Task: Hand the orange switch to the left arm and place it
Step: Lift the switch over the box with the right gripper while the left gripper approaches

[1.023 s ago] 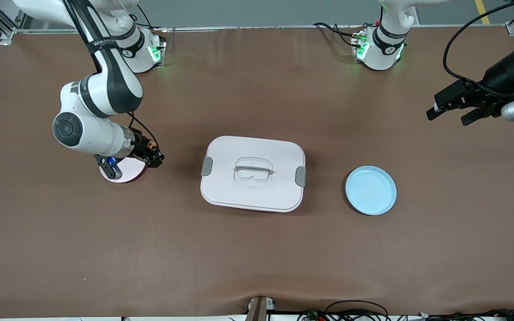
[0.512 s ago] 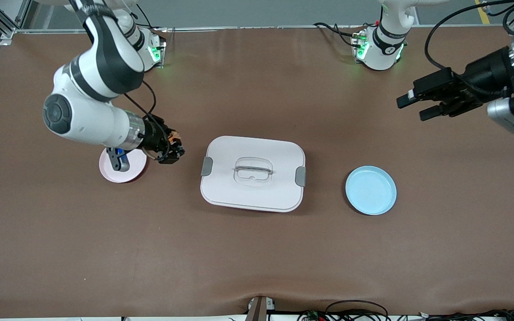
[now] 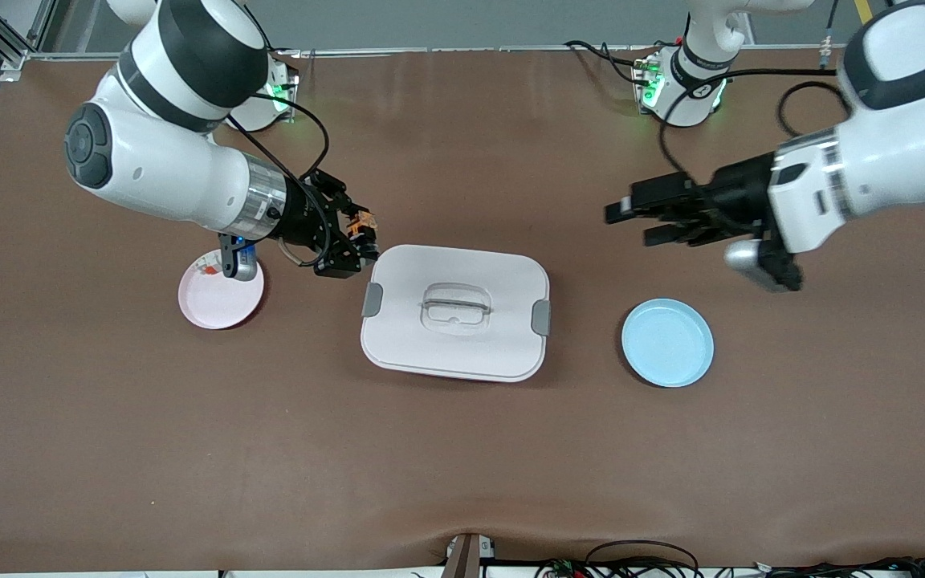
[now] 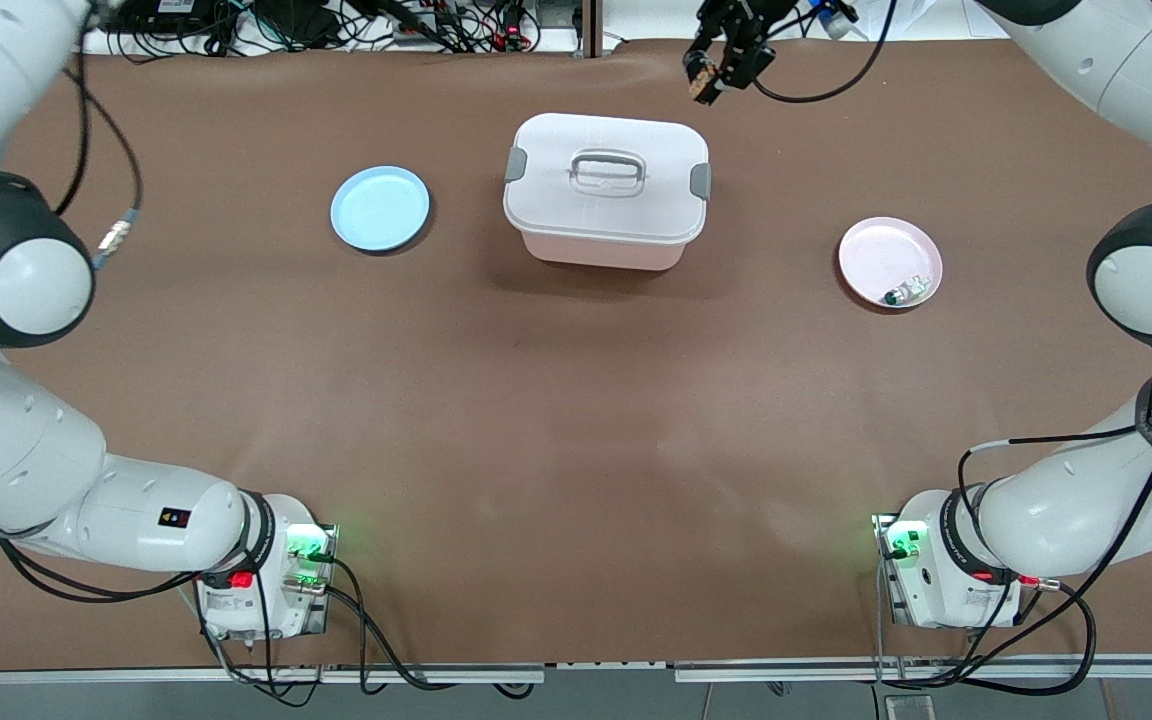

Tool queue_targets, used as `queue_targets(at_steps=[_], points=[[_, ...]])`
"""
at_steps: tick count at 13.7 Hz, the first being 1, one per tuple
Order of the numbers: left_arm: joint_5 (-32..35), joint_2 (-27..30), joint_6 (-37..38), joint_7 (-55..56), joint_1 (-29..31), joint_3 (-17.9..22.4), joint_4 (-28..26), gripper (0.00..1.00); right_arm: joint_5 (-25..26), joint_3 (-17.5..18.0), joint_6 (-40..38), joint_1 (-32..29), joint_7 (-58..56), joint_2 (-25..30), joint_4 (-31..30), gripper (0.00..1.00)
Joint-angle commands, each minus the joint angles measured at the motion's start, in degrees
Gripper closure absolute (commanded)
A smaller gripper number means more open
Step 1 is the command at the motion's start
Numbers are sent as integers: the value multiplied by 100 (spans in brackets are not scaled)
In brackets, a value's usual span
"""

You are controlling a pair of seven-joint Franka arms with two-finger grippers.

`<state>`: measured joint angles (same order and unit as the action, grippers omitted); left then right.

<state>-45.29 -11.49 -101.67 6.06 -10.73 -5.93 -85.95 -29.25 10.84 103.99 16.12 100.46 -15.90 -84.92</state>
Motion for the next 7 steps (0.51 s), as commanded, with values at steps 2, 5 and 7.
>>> queue_targets(at_steps=[2,5,7], points=[[-356,-274,-555,71,-446,13,52,0,-63,-46,-45,558,1060,-492,834,100],[-586,-415,-845,97,-710,22,52,0,-28,-55,-45,875,1966,-1107,1818,100],[-638,-520,-977,220,-790,22,52,0,-28,-64,103,998,2214,-1301,2137,100]])
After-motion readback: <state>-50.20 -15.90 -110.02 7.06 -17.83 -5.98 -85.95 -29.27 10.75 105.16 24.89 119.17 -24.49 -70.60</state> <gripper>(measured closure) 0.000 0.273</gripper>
